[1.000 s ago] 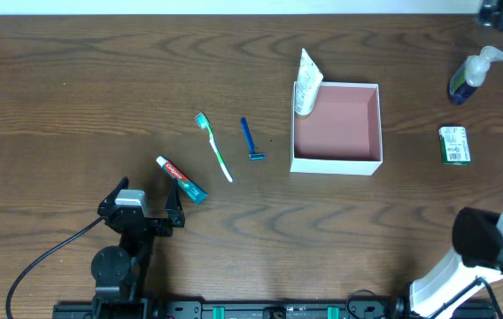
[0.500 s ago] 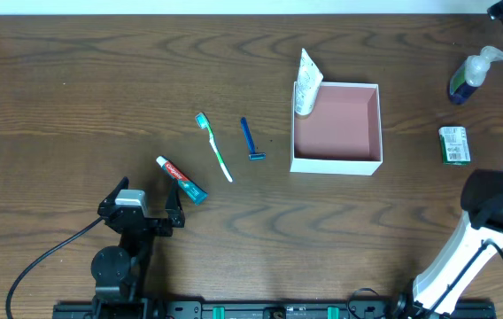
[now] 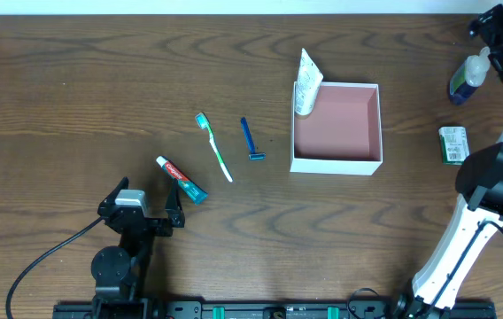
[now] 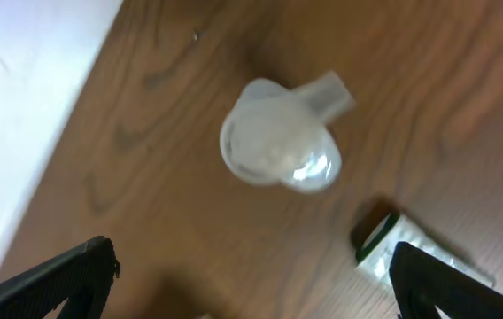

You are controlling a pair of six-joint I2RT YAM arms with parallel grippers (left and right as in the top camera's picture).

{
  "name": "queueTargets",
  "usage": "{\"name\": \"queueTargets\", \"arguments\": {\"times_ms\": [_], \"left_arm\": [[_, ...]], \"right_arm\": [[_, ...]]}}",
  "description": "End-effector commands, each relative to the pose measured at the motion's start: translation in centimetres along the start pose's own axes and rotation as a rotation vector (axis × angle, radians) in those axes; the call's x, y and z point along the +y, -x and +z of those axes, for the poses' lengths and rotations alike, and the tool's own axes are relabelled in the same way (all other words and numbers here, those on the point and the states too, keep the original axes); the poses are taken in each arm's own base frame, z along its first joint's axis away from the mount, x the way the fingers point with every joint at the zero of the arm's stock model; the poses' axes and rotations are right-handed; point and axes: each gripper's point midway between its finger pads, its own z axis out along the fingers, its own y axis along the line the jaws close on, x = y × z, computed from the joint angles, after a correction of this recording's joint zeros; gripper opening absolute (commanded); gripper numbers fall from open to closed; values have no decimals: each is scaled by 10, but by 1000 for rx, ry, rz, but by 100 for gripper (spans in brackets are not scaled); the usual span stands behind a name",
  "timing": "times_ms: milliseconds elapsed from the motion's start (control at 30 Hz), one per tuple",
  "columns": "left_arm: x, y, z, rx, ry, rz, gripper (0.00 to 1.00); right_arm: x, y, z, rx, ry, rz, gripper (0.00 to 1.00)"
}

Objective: Pack container
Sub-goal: 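Withdraw right gripper and move it to the clear pump bottle, then grasp the clear pump bottle with right gripper and lift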

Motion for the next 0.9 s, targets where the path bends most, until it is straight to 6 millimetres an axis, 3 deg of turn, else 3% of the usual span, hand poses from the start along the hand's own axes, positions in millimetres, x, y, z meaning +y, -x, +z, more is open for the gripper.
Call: {"name": "queueTargets", "arguments": {"times_ms": [0,167,467,867], "left_arm": [[4,-17,2,39,13,-9,98],[4,-17,2,39,13,-9,98],[4,-17,2,39,13,-9,98],[4,-17,2,39,13,-9,98]], "right_arm": [[-3,-1,6,4,-25,-388,99],[-19,-21,10,111,-62,-717,95],[-38,-27,33,155,-122,-719,99],[-33,-18,67,89,-108,-708,99]]}}
